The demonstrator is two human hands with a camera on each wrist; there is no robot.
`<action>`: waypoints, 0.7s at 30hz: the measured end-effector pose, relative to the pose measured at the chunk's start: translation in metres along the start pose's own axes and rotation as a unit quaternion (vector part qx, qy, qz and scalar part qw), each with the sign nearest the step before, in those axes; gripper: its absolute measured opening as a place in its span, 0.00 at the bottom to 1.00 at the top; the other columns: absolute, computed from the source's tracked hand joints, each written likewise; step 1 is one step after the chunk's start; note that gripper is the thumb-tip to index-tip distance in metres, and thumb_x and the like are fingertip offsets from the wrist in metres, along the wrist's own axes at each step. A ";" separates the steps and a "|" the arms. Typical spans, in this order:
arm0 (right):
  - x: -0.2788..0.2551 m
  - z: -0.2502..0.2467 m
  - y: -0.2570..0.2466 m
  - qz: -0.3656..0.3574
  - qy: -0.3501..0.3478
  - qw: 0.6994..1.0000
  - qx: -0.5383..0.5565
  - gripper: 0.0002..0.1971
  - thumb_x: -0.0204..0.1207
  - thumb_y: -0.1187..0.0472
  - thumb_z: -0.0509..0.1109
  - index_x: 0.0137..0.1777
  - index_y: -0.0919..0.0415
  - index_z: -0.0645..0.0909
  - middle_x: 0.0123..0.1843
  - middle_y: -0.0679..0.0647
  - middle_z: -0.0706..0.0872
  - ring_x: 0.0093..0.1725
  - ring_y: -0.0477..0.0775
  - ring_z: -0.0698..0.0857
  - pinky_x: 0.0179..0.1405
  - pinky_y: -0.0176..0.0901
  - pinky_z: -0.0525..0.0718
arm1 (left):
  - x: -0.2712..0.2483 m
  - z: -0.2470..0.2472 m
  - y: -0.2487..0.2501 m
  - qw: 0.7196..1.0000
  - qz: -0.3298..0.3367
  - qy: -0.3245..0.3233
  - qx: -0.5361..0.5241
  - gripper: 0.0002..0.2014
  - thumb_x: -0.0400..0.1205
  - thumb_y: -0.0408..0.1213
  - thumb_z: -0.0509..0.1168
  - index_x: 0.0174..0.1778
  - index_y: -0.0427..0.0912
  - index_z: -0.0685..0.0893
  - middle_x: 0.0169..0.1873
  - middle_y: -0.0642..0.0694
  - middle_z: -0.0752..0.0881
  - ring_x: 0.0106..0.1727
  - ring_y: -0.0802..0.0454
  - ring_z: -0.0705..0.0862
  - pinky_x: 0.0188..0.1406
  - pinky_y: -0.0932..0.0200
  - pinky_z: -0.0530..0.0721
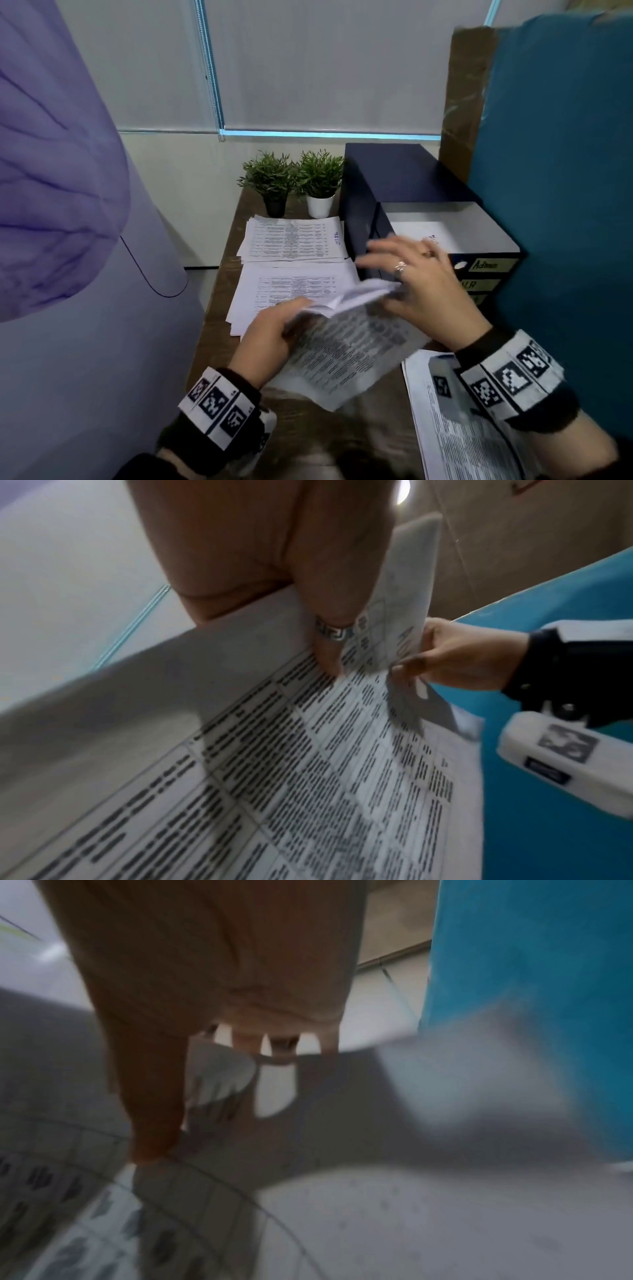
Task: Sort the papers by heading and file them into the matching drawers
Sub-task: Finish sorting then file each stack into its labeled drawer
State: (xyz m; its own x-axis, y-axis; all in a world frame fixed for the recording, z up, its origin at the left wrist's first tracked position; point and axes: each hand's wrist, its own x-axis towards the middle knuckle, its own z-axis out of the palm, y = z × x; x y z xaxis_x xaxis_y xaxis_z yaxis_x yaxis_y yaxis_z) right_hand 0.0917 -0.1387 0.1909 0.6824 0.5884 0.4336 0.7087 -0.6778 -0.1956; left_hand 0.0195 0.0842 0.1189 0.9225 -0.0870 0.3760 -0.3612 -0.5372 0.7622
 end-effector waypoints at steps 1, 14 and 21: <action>0.002 0.001 0.001 -0.002 -0.055 0.998 0.032 0.15 0.66 0.55 0.77 0.53 0.43 0.84 0.56 0.40 0.88 0.58 0.42 0.84 0.64 0.54 0.77 | 0.003 0.001 0.002 1.000 -0.001 -0.016 0.013 0.18 0.75 0.33 0.65 0.47 0.67 0.81 0.47 0.70 0.85 0.51 0.71 0.83 0.51 0.69 0.79; -0.051 0.035 0.047 0.268 0.053 0.817 0.508 0.13 0.64 0.66 0.74 0.51 0.60 0.85 0.43 0.45 0.93 0.44 0.43 0.89 0.44 0.29 0.85 | -0.030 -0.039 -0.056 0.905 -0.253 0.237 -0.248 0.12 0.68 0.29 0.75 0.44 0.45 0.84 0.41 0.47 0.88 0.43 0.51 0.85 0.39 0.63 0.86; -0.116 0.114 0.039 0.387 -0.026 0.777 0.496 0.16 0.62 0.64 0.81 0.47 0.50 0.82 0.38 0.42 0.92 0.41 0.41 0.89 0.38 0.28 0.85 | -0.064 0.014 -0.115 0.908 -0.361 0.101 -0.189 0.07 0.67 0.33 0.79 0.36 0.44 0.88 0.39 0.52 0.92 0.45 0.55 0.89 0.39 0.73 0.84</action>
State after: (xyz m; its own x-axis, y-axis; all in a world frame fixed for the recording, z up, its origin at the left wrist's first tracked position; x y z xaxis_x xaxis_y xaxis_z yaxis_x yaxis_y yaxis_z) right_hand 0.0606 -0.1828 0.0327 0.9610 0.2075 -0.1829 -0.1463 -0.1797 -0.9728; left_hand 0.0037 0.1394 -0.0004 0.9075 0.3496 -0.2328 0.2711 -0.0644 0.9604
